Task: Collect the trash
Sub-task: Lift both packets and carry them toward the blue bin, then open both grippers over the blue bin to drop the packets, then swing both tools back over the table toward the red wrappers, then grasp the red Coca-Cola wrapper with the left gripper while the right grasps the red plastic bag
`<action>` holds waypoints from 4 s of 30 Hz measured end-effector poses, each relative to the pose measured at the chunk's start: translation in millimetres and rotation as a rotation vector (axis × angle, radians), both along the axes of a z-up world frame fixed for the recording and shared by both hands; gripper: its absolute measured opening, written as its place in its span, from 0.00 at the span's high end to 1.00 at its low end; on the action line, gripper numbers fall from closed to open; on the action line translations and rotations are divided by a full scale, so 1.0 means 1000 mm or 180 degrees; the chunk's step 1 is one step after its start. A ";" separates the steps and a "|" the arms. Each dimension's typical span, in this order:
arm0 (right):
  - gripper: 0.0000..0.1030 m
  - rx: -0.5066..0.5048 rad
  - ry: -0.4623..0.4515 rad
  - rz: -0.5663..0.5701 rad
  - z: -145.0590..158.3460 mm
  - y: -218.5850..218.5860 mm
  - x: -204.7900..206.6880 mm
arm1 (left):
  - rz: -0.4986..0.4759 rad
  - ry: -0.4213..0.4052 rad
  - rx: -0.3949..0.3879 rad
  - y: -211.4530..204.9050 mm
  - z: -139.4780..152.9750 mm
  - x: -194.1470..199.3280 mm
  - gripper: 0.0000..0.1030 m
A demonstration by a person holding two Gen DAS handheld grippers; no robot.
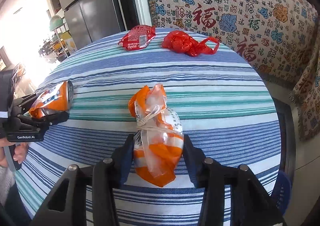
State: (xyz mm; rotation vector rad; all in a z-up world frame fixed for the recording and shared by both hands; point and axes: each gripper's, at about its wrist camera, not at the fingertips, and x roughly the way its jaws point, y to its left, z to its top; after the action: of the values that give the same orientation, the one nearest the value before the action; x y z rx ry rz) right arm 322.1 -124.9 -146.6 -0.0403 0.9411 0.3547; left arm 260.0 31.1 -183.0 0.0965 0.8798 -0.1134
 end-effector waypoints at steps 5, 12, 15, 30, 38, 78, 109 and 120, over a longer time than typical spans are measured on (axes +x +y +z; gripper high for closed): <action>0.54 0.0051 -0.0132 0.0026 0.017 -0.002 -0.009 | -0.0065 -0.0093 0.0008 -0.007 0.005 -0.007 0.21; 0.54 0.0104 -0.0201 -0.0058 0.033 -0.020 -0.017 | -0.0127 -0.0169 -0.0076 -0.025 0.022 -0.009 0.21; 0.54 0.0129 -0.0239 -0.0123 0.041 -0.033 -0.022 | -0.0166 -0.0223 -0.0092 -0.040 0.032 -0.011 0.21; 0.54 0.0058 -0.0431 -0.0684 0.069 -0.138 -0.068 | -0.0683 -0.0352 -0.0214 -0.157 0.071 -0.008 0.21; 0.54 -0.0099 -0.0416 -0.1263 0.068 -0.227 -0.095 | -0.1183 -0.0344 -0.0389 -0.251 0.078 0.005 0.21; 0.39 -0.0409 -0.0386 -0.1620 0.036 -0.321 -0.111 | -0.1643 0.0063 -0.0647 -0.377 0.039 0.030 0.07; 0.24 -0.0462 -0.0030 -0.0119 -0.015 -0.042 0.038 | 0.0050 0.0168 0.0029 -0.028 -0.013 0.121 0.00; 0.14 -0.0366 0.0026 0.0155 -0.020 -0.030 0.125 | 0.0547 0.0107 0.0001 -0.030 -0.013 0.204 0.00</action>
State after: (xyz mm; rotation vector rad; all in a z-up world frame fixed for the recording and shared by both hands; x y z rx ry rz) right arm 446.7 -154.5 -166.4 -0.1674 0.9690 0.3455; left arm 464.2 1.1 -195.8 0.0189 0.9180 0.0458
